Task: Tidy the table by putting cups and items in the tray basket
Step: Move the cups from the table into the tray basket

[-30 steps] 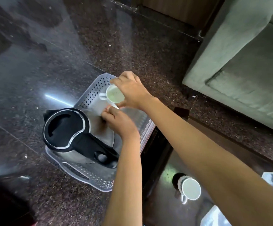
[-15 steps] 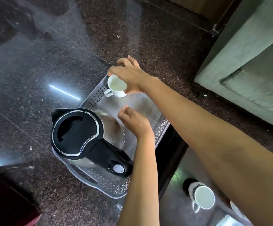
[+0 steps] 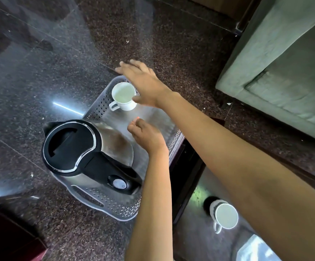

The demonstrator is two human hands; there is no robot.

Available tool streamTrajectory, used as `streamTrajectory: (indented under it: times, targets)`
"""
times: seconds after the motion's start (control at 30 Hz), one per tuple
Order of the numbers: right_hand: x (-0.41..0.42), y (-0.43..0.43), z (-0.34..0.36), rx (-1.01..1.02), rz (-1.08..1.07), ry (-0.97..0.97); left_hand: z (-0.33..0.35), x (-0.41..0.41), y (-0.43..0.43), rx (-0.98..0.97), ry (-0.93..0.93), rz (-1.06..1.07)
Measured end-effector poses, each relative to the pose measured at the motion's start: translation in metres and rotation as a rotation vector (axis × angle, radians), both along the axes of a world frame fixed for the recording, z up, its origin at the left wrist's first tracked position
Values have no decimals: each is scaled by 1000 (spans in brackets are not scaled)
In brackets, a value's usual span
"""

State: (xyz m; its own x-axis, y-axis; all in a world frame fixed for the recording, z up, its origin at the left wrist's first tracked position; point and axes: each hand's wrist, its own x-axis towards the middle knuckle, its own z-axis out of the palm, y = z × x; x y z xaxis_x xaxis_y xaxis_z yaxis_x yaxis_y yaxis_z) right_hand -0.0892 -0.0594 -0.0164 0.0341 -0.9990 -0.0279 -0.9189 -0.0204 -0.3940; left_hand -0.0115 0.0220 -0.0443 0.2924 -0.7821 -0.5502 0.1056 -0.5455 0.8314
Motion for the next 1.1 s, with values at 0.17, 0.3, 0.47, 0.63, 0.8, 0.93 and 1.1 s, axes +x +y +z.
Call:
streamTrajectory:
  times: [0.17, 0.3, 0.47, 0.63, 0.8, 0.93, 1.1]
  targets:
    - [-22, 53, 21, -243, -216, -170, 21, -8, 19, -93, 5, -124]
    - [-39, 120, 30, -390, -354, -202, 36, -17, 54, -211, 29, -302]
    - [-53, 225, 29, -412, -510, -224, 37, -25, 122, -261, -2, -539]
    - [-46, 324, -6, -214, -651, -282, 15, -19, 187, -247, -67, -742]
    - [-14, 401, -59, 63, -659, -298, -8, -1, 242, -170, -106, -788]
    - [6, 432, -88, 309, -494, -291, -20, 13, 269, -141, -153, -784]
    - [11, 450, -100, 443, -246, -104, -32, 32, 282, -133, -197, -772]
